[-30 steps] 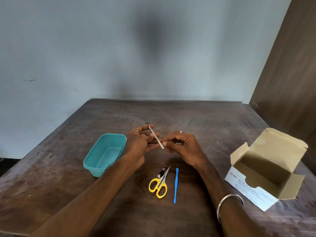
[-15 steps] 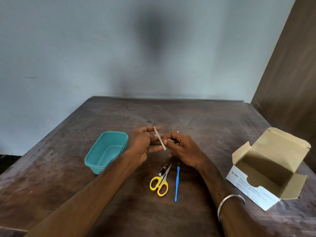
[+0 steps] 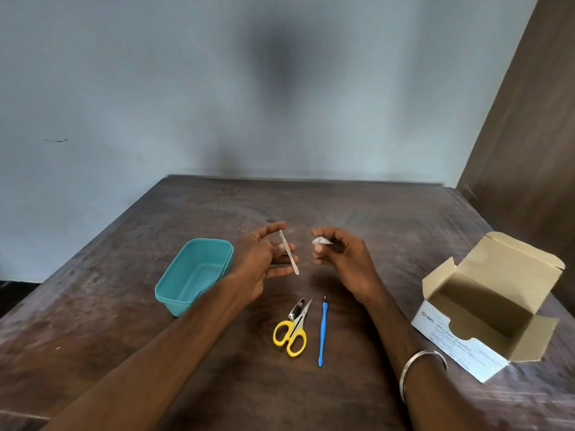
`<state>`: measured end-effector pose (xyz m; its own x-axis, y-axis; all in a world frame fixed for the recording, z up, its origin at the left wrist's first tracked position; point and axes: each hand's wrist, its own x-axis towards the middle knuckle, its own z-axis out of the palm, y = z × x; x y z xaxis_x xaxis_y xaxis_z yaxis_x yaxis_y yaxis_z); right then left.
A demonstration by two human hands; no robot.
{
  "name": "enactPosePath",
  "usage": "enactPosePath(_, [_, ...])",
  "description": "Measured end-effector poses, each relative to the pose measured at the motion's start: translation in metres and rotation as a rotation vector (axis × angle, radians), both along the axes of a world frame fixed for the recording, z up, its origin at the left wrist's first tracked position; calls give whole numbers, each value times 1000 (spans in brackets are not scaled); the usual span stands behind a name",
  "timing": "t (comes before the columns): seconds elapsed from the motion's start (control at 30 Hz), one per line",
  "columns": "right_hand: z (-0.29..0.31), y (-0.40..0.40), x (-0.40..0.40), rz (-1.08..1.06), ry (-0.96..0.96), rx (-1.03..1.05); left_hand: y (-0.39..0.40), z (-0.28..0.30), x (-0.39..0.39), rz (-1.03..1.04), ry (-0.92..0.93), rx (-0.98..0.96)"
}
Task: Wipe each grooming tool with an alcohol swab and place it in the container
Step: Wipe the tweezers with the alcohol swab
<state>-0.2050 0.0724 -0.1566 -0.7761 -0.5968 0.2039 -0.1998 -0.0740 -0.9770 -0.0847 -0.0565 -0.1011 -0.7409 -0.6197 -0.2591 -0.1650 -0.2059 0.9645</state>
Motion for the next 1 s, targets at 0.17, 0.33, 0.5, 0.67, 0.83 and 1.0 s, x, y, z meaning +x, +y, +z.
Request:
enactPosePath(0.17, [2, 1, 4, 7, -42, 32, 2, 0, -2, 22, 11, -66])
enactPosePath(0.33, [4, 0, 4, 25, -111, 63, 2, 0, -5, 40, 22, 33])
enactPosePath(0.5, [4, 0, 5, 45, -154, 55, 3, 0, -6, 60, 49, 112])
enactPosePath(0.67, [4, 0, 5, 41, -114, 50, 3, -5, -7, 108, 82, -52])
enactPosePath(0.83, [1, -2, 4, 22, -58, 89, 7, -7, -9, 122, 91, -201])
enactPosePath(1.0, [1, -1, 6, 67, -31, 58, 8, -12, -11, 158, 116, -289])
